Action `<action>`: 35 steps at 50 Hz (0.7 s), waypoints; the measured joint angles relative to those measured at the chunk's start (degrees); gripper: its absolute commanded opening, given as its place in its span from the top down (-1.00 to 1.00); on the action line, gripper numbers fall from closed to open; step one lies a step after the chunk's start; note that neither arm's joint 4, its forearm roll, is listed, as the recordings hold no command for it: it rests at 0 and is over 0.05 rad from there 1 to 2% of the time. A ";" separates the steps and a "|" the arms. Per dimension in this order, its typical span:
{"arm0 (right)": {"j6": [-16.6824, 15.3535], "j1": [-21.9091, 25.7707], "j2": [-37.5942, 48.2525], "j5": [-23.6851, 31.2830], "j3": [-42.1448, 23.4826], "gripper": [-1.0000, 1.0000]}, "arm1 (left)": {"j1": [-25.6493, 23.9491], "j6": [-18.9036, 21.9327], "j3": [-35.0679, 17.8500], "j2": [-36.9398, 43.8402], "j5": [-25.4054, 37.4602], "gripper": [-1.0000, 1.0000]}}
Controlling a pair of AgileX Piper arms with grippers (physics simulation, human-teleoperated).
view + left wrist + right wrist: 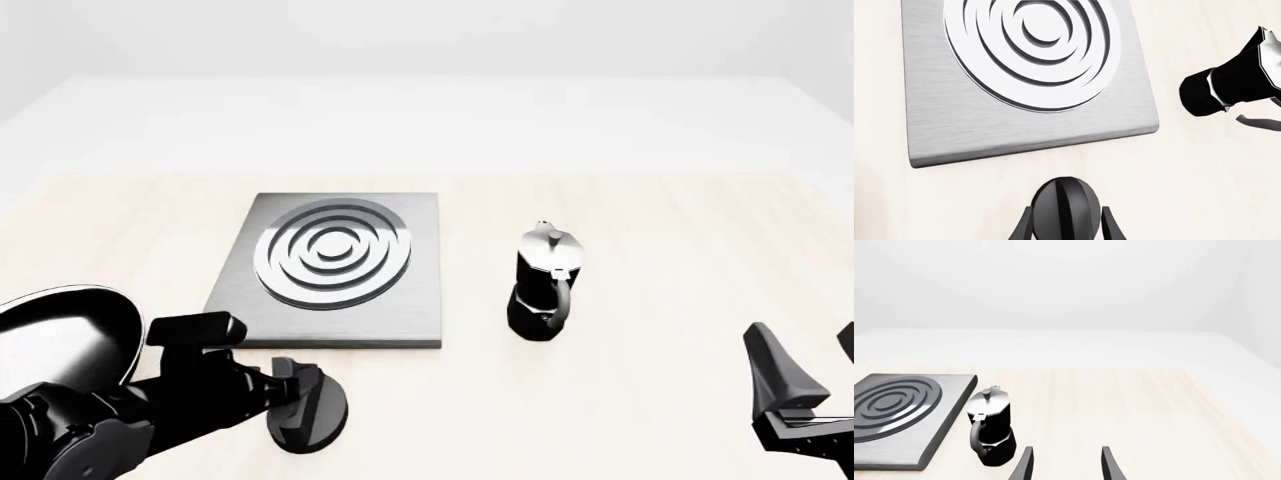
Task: Turn on the stove.
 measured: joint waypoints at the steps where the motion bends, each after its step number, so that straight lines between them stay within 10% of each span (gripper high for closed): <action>1: 0.00 0.00 0.01 0.00 0.00 -1.00 | -0.02 -0.06 0.03 0.13 -0.14 -1.00; 35: 0.14 -0.01 0.67 -0.45 0.00 -1.00 | 0.56 -1.31 1.12 7.19 -7.33 -1.00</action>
